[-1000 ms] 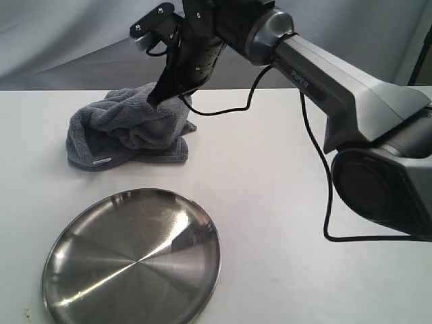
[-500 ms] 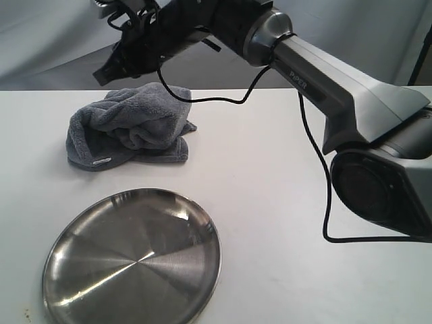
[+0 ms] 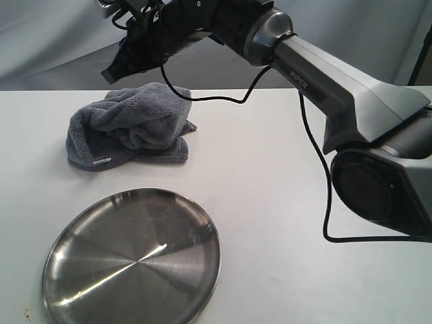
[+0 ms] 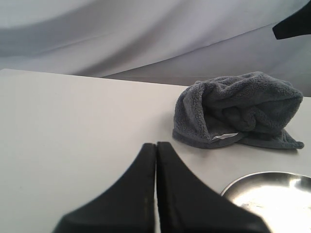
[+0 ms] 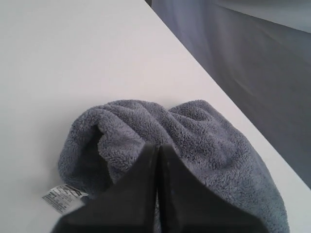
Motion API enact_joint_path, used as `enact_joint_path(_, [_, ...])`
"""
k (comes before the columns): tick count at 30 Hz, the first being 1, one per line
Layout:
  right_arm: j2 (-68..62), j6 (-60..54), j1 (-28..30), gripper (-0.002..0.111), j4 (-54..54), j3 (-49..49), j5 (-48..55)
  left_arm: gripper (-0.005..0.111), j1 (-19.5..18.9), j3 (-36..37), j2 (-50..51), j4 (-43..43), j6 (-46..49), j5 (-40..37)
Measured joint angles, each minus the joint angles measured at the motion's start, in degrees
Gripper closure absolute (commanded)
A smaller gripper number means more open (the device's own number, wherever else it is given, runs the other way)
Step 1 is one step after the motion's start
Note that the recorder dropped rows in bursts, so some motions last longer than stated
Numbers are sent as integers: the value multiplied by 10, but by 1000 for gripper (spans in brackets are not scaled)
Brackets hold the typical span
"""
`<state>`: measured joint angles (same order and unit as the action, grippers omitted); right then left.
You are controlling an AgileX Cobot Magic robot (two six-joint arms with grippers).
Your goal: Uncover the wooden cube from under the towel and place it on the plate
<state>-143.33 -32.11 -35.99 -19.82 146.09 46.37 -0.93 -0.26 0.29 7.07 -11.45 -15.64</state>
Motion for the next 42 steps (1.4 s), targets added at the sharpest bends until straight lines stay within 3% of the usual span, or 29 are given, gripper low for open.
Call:
enact_joint_path(10, [0, 0, 0, 108, 0, 0, 6, 105, 0, 0, 0, 0, 0, 0])
enact_joint_path(12, [0, 0, 0, 103, 0, 0, 7, 105, 0, 0, 0, 0, 0, 0])
enact_joint_path(16, [0, 6, 0, 69, 1, 0, 10, 105, 0, 0, 0, 0, 0, 0])
enact_joint_path(20, [0, 8, 0, 7, 35, 0, 14, 105, 0, 0, 0, 0, 0, 0])
enact_joint_path(21, [0, 8, -3, 3, 51, 0, 17, 105, 0, 0, 0, 0, 0, 0])
enact_joint_path(32, [0, 8, -6, 3, 111, 0, 91, 105, 0, 0, 0, 0, 0, 0])
enact_joint_path(42, [-46, 5, -6, 3, 127, 0, 89, 105, 0, 0, 0, 0, 0, 0])
